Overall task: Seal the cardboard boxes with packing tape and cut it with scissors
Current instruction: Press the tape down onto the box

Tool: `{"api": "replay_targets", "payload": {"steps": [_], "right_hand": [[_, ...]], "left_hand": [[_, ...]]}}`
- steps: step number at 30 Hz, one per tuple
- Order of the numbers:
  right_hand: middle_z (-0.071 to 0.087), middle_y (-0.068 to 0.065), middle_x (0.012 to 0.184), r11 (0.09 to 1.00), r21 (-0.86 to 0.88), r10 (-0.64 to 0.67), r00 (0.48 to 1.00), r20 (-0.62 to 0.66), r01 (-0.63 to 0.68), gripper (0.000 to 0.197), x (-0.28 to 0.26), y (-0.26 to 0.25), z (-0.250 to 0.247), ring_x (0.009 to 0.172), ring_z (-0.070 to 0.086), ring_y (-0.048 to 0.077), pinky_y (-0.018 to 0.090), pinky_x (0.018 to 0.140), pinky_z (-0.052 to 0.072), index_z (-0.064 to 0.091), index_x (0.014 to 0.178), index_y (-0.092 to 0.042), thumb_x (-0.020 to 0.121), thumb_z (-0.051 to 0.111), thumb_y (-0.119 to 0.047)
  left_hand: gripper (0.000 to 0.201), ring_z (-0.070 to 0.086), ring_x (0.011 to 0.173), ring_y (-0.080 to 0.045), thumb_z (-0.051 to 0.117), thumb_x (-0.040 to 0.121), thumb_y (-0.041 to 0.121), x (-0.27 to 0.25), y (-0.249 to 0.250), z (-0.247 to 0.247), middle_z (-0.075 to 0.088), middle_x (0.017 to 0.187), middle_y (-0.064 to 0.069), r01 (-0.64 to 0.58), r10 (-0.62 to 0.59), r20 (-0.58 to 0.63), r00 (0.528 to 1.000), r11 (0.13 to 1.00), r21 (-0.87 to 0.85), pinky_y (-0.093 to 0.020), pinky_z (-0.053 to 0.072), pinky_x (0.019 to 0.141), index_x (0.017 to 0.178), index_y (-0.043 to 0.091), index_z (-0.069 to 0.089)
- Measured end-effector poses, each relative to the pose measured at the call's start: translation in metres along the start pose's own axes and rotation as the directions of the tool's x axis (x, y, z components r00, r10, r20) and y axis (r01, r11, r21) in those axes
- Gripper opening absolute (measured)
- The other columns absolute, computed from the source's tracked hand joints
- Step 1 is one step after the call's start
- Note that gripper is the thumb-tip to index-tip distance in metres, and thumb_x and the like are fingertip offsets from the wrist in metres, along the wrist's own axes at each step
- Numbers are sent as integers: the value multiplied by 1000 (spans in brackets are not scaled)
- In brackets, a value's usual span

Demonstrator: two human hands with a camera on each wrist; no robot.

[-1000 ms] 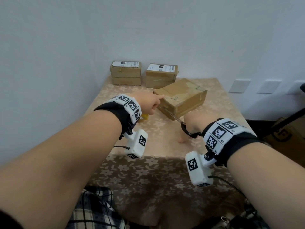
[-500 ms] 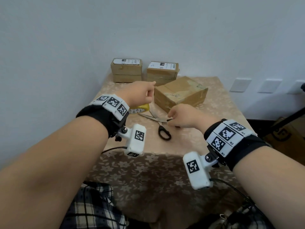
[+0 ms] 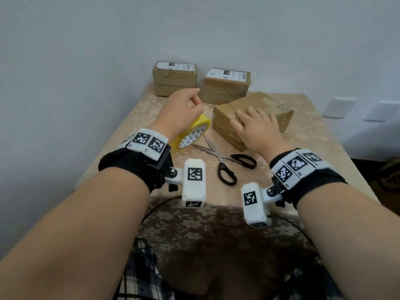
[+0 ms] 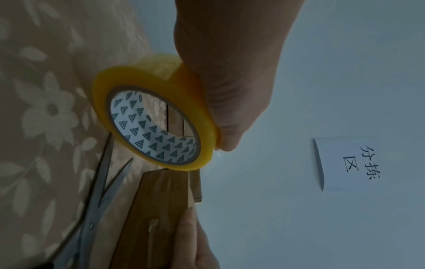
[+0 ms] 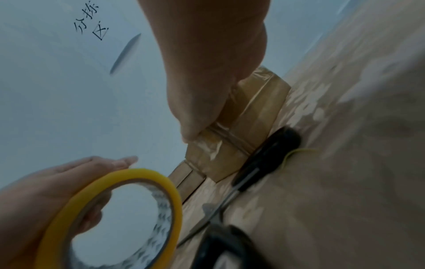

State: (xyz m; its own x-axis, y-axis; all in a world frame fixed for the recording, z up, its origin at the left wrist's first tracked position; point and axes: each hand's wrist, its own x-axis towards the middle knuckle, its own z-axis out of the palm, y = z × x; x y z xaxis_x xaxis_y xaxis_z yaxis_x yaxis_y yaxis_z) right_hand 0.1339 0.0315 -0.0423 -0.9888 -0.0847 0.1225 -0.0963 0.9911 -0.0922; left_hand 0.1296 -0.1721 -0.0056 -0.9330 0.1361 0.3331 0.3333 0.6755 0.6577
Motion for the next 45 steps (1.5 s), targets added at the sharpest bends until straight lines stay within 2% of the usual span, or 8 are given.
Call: {"api": "replay_targets", "payload": {"steps": [9, 17, 20, 24, 27, 32, 39, 45], "right_hand": [[28, 11, 152, 992, -125, -15, 999, -48, 9, 78, -5, -8, 4, 143, 21, 32, 51, 118, 11, 26, 147, -20, 85, 64, -46], [27, 10, 156, 991, 136, 29, 997, -77, -19, 69, -4, 12, -21, 146, 15, 26, 55, 116, -1, 35, 146, -27, 92, 23, -68], [12, 11, 160, 996, 83, 34, 996, 84, -41, 87, -4, 25, -21, 147, 5, 31, 58, 116, -2, 24, 149, -35, 77, 21, -84], [3, 8, 160, 996, -78, -14, 968, 251, 35, 117, -6, 33, -27, 146, 4, 32, 57, 115, 14, 0, 152, -35, 63, 61, -79], [29, 10, 148, 981, -192, 4, 985, 173, 30, 94, -9, 31, -34, 136, 26, 34, 56, 108, 31, 15, 150, -34, 76, 70, -53], [53, 10, 122, 899, -437, 84, 993, 80, -41, 73, -19, 7, -48, 113, 50, 32, 49, 105, 27, 56, 119, -20, 71, 58, -75], [36, 11, 145, 986, -159, -24, 992, 127, 44, 87, -22, 23, -42, 134, 32, 33, 53, 114, 17, 32, 142, -17, 76, 56, -69], [52, 19, 123, 977, -148, 153, 988, 7, -150, 74, -18, 24, -21, 114, 48, 39, 53, 98, 41, 45, 130, -11, 81, 56, -64]], "left_hand": [[12, 42, 132, -16, 54, 89, 15, -3, 8, 1, 50, 139, -1, 4, -5, 16, 1000, 1000, 29, -29, 27, 105, 79, 8, 58], [13, 44, 129, -17, 56, 88, 15, -5, 8, -2, 54, 135, -3, -13, 13, -1, 1000, 999, 36, -32, 30, 106, 76, 10, 57], [12, 46, 127, -16, 56, 88, 16, -5, 7, 0, 55, 134, -2, -8, 8, 7, 1000, 999, 40, -30, 31, 102, 79, 9, 59], [10, 56, 103, -10, 56, 89, 17, -5, 8, 2, 62, 114, 2, 2, -2, 1, 1000, 1000, 11, -22, 36, 85, 80, 12, 59], [12, 47, 68, 2, 57, 89, 17, -4, 10, 2, 57, 87, 11, 18, -18, -13, 1000, 1000, -7, -14, 33, 60, 78, 17, 55], [10, 40, 57, 2, 56, 90, 17, -6, 15, 3, 50, 77, 17, 25, -25, -3, 1000, 1000, -9, -13, 28, 51, 80, 17, 56], [8, 48, 74, 3, 59, 89, 17, -4, 18, 7, 54, 82, 15, 39, -39, 1, 999, 992, -117, -14, 34, 60, 82, 14, 59], [7, 50, 80, -7, 56, 91, 17, -4, 21, 14, 55, 85, 9, 37, -35, 14, 999, 982, -183, -17, 39, 66, 84, 15, 56]]}}
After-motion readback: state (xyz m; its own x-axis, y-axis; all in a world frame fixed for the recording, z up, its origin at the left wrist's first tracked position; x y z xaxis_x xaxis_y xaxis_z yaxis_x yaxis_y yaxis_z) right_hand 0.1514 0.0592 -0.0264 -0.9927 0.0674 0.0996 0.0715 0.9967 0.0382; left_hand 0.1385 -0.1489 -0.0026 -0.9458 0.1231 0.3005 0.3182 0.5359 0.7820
